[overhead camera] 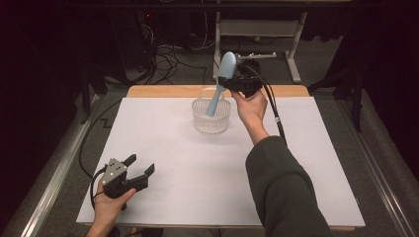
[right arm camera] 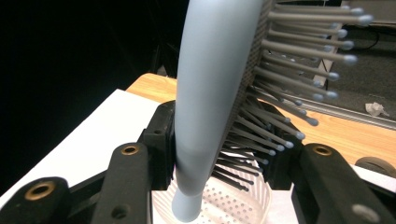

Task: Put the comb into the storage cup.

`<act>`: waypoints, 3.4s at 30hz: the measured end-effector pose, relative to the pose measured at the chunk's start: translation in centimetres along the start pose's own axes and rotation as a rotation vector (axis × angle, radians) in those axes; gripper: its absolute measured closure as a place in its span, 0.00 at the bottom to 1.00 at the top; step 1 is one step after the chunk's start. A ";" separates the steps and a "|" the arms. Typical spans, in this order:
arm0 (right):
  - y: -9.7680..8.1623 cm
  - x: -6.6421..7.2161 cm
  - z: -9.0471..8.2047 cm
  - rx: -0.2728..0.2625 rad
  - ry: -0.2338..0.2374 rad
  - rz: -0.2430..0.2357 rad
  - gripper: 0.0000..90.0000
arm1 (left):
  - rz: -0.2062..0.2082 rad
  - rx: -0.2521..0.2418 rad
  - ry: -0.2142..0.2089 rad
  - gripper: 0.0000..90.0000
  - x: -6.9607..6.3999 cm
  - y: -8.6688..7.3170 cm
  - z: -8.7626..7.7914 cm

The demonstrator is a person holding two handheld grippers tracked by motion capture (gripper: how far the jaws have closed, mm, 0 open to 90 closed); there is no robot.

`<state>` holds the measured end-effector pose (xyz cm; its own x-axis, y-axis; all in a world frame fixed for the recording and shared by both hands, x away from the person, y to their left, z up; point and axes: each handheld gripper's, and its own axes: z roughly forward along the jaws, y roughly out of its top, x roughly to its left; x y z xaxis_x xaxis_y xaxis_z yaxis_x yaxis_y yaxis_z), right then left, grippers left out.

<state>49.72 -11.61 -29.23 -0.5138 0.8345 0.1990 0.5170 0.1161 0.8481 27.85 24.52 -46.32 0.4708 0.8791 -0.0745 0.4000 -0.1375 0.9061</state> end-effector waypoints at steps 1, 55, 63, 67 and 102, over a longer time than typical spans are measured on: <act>-0.1 0.1 0.2 -0.001 0.000 -0.008 0.60 | 0.002 0.000 -0.001 0.27 0.0 0.0 0.1; -4.4 2.4 5.9 0.099 -0.073 -0.066 0.57 | 0.015 0.018 -0.008 0.27 -0.1 0.0 0.1; -4.8 1.6 5.4 0.116 -0.071 -0.058 0.54 | 0.011 0.013 -0.010 0.27 -0.1 0.0 0.1; -4.9 0.9 4.9 0.128 -0.059 -0.041 0.53 | 0.009 0.010 -0.014 0.27 -0.2 0.0 0.1; -5.8 -2.1 4.3 0.206 -0.085 0.013 0.40 | -0.016 0.002 -0.011 0.27 0.1 0.1 0.0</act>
<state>50.72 -11.77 -36.71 -0.4514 0.8779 0.1596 0.6565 0.2055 0.7258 27.95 24.62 -46.29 0.4731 0.8760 -0.0935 0.4094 -0.1246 0.9038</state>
